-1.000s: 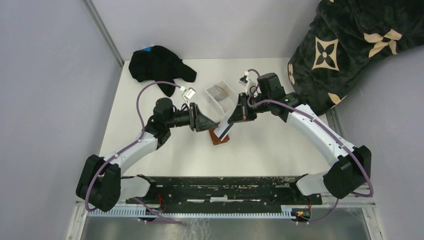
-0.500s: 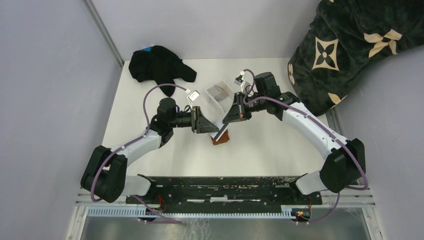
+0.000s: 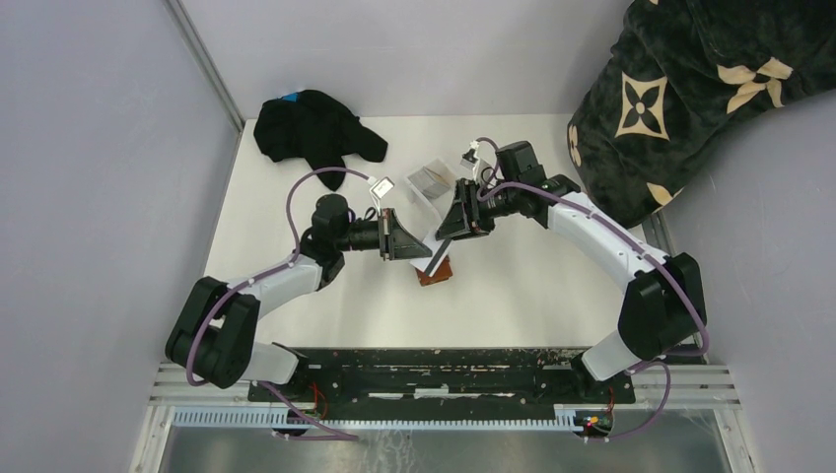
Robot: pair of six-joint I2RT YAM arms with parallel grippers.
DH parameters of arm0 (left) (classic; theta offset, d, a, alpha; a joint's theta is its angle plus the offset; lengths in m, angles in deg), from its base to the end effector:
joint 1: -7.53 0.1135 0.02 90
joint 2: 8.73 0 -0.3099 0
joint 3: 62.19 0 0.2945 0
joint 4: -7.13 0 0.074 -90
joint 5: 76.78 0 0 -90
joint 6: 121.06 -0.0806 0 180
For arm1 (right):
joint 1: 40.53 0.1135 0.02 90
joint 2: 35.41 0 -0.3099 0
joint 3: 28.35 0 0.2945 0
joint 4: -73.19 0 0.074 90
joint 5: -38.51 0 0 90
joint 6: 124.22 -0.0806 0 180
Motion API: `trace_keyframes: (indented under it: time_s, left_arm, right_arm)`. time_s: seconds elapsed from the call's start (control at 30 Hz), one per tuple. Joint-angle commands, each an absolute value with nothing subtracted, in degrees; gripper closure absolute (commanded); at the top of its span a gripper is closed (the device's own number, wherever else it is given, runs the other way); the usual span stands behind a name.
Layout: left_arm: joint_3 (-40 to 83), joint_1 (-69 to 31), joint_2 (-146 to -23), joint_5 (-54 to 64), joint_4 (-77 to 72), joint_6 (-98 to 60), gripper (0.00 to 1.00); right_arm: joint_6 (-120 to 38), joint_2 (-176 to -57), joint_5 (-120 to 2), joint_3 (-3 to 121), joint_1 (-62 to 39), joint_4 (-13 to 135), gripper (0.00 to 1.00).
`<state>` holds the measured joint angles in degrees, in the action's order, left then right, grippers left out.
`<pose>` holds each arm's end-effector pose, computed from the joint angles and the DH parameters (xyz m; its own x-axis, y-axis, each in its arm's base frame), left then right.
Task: Put the credit cards into the card holder
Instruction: Pick up the credit card from the storage box.
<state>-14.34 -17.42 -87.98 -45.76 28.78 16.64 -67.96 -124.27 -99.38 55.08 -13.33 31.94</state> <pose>0.2677 -0.2007 0.2450 -0.8305 -0.0340 -0.5559 0.5481 0.1275 -0.8266 0.3239 0.2337 0.3023 -0.9598 -0.0745 -0.2707 -0.2719 0.4872 0.8299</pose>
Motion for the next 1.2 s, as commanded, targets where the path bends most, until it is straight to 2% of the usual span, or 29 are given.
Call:
trace_keyframes:
  time_s: [0.0, 0.2, 0.33, 0.43, 0.5, 0.57, 0.8, 1.03, 1.17]
  left_arm:
    - [-17.4, -17.7, -86.8, -37.2, 39.2, 24.5, 0.97]
    - [-21.1, -18.7, -83.7, -21.7, 41.7, 30.5, 0.97]
    - [-21.3, -20.4, -80.1, -12.2, 38.4, 30.6, 0.97]
    - [-20.4, -22.1, -78.1, -5.5, 34.7, 29.1, 0.97]
    - [-20.2, -23.3, -77.3, -1.6, 33.4, 28.5, 0.97]
    - [-20.2, -23.9, -76.6, 1.3, 32.3, 28.4, 0.97]
    - [-20.5, -25.0, -76.5, 4.9, 32.7, 29.2, 0.97]
    - [-20.8, -25.3, -78.5, 3.8, 37.5, 32.6, 0.97]
    - [-20.8, -25.4, -79.6, 2.6, 39.7, 34.6, 0.97]
  right_arm:
    - [-65.7, -119.5, -92.7, 56.4, -13.6, 33.1, 0.45]
    - [-66.2, -111.5, -80.0, 51.1, -13.0, 35.4, 0.40]
    - [-56.2, -107.0, -59.9, 55.8, -8.6, 28.6, 0.36]
    - [-52.9, -104.8, -42.6, 55.2, -7.2, 33.7, 0.17]
    - [-54.8, -104.1, -36.5, 55.0, -7.9, 36.8, 0.03]
    - [-58.4, -103.9, -32.0, 55.1, -8.2, 38.4, 0.00]
    - [-56.8, -107.2, -46.2, 57.3, -8.5, 38.8, 0.00]
    - [-63.3, -108.9, -62.5, 51.2, -8.5, 41.4, 0.15]
    - [-68.0, -107.9, -66.7, 46.4, -8.4, 47.8, 0.17]
